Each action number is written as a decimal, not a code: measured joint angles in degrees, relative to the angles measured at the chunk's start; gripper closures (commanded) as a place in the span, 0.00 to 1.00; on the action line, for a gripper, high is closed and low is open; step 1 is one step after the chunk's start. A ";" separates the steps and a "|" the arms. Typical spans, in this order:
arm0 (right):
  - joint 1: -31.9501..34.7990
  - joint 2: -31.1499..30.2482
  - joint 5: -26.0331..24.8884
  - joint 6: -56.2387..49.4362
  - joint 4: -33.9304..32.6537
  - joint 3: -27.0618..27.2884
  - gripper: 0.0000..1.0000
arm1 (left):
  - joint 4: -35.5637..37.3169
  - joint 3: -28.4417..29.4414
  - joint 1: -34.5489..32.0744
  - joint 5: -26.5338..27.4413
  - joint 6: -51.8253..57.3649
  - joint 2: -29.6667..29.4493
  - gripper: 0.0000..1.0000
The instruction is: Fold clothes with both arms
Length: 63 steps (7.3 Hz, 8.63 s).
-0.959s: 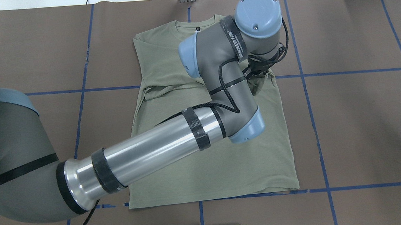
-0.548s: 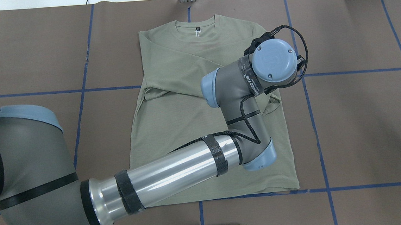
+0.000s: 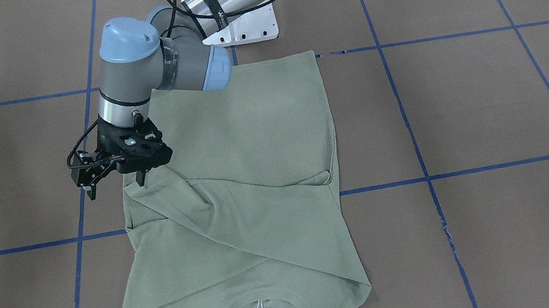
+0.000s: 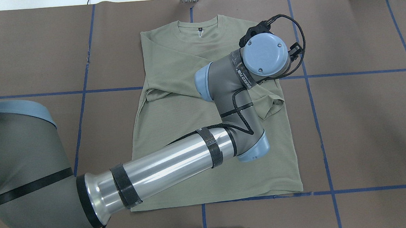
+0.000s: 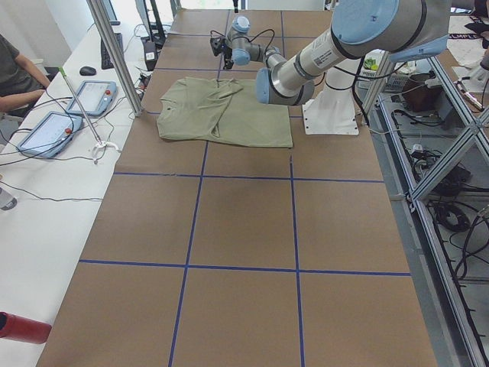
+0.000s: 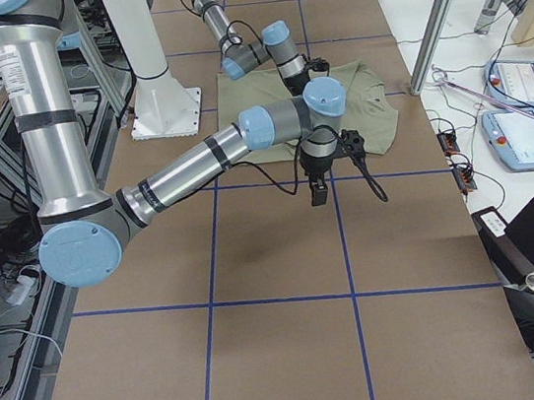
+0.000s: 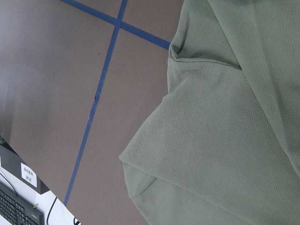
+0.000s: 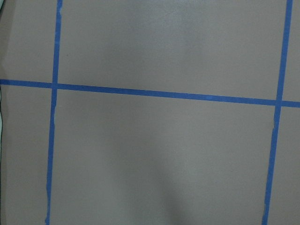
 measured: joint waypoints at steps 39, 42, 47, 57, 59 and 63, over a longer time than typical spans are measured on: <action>-62.36 -6.65 -31.10 74.24 41.04 8.65 1.00 | 36.96 -81.74 -1.23 -9.11 27.04 62.49 0.01; -60.38 -5.93 -32.26 74.87 41.16 10.44 1.00 | 37.24 -77.94 10.79 -5.70 16.00 63.21 0.01; -59.04 -5.68 -32.67 74.91 41.16 10.89 1.00 | 37.25 -71.20 14.98 -4.54 13.60 62.77 0.18; -57.69 -5.97 -31.94 74.79 41.16 11.19 1.00 | 37.12 -70.71 15.97 -4.62 13.43 62.44 0.99; -57.53 -5.98 -31.86 74.78 41.16 11.24 1.00 | 37.00 -70.75 15.97 -4.67 13.41 62.35 1.00; -55.57 -6.53 -28.29 74.73 41.19 12.47 1.00 | 37.00 -74.13 15.72 -5.11 12.16 62.68 1.00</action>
